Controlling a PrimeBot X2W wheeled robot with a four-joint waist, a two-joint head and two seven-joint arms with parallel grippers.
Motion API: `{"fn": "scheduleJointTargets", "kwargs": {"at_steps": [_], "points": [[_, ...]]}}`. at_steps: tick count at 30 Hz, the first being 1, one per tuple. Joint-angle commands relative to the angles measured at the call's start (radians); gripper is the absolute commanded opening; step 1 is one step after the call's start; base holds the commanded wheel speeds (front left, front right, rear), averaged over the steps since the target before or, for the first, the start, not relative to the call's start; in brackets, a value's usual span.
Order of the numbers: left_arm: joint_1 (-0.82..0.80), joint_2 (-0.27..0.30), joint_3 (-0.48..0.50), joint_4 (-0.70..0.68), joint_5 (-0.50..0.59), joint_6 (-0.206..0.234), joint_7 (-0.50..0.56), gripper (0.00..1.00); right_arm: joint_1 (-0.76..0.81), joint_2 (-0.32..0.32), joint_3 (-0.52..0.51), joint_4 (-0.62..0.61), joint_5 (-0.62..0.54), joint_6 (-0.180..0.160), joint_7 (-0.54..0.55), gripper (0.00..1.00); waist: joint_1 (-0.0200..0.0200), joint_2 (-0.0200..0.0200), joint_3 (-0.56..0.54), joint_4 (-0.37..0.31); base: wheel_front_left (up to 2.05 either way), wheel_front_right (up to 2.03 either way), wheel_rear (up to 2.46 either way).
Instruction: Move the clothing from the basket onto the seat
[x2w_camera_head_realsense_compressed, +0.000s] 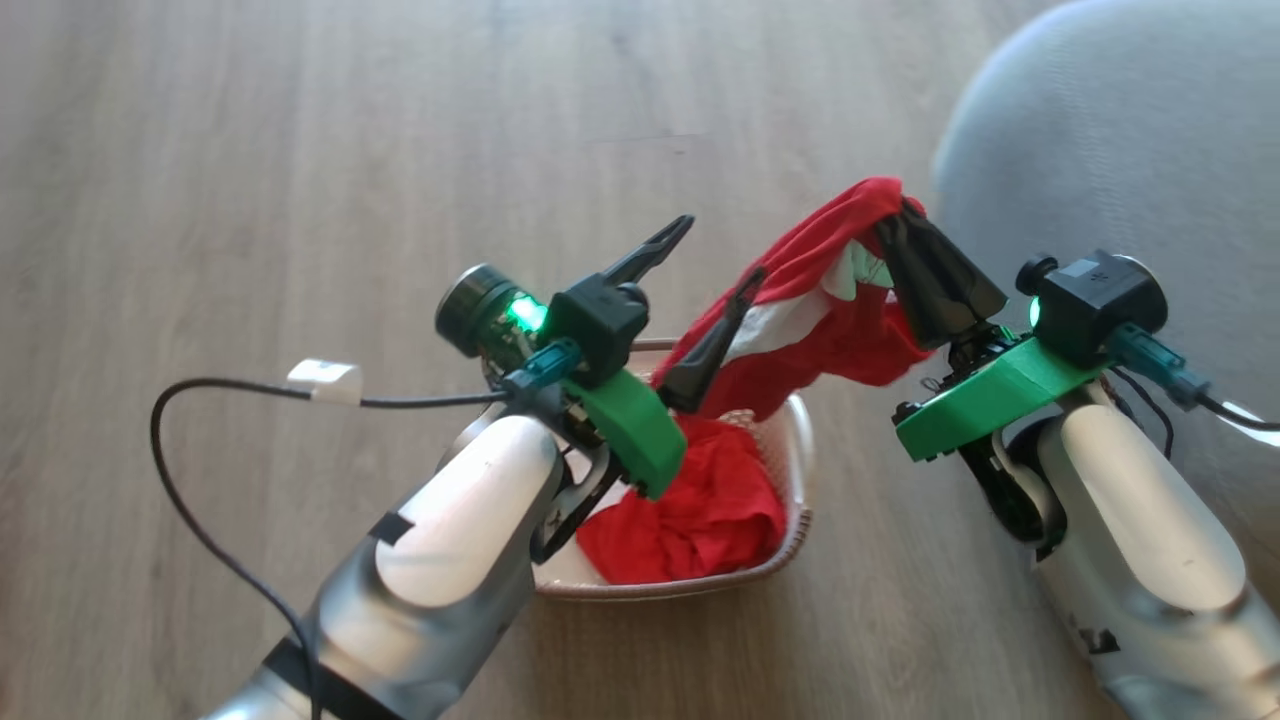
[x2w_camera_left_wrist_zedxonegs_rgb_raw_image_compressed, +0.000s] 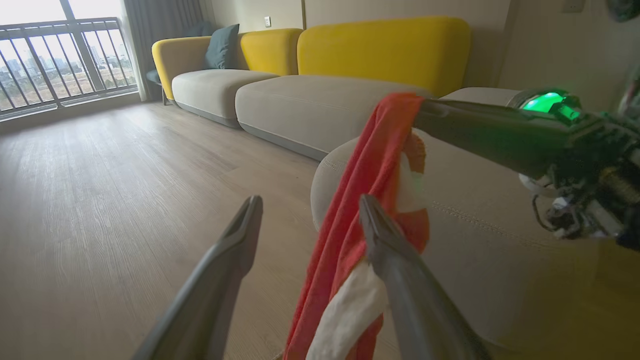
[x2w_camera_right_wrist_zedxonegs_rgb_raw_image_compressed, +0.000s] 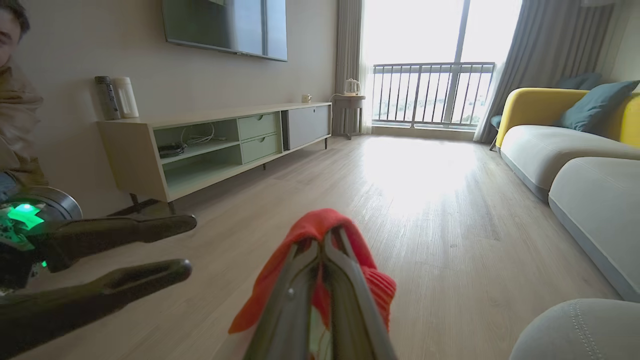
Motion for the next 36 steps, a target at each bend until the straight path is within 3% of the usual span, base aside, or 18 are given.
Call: {"fn": "scheduleJointTargets", "kwargs": {"at_steps": [1, 5, 13, 23, 36], "points": [[-0.012, 0.009, 0.044, -0.022, 0.014, -0.008, -0.010, 1.00, 0.001, 0.010, -0.004, -0.048, -0.006, 0.000, -0.006, 0.00, 0.0000, 0.0000, -0.004, -0.055, 0.00, 0.00, 0.00], [0.006, 0.009, 0.063, -0.012, 0.028, -0.025, -0.010, 1.00, 0.012, 0.018, -0.016, -0.068, -0.008, 0.000, -0.006, 0.00, 0.0000, 0.0000, -0.010, -0.116, 0.00, 0.00, 0.00], [0.049, 0.009, 0.117, -0.013, 0.060, -0.055, -0.010, 1.00, 0.029, 0.041, -0.022, -0.117, -0.004, 0.000, -0.006, 0.00, 0.0000, 0.0000, -0.023, -0.309, 0.00, 0.00, 0.00], [0.096, 0.009, 0.163, -0.036, 0.090, -0.069, -0.010, 1.00, 0.073, 0.055, -0.059, -0.174, 0.005, 0.000, -0.006, 0.00, 0.0000, 0.0000, -0.058, -0.471, 0.00, 0.00, 0.00], [0.075, 0.009, 0.113, -0.059, 0.093, -0.085, -0.010, 1.00, 0.188, 0.049, -0.243, -0.295, -0.034, 0.000, -0.006, 0.00, 0.0000, 0.0000, -0.011, -0.501, 0.00, 0.00, 0.00]]}}
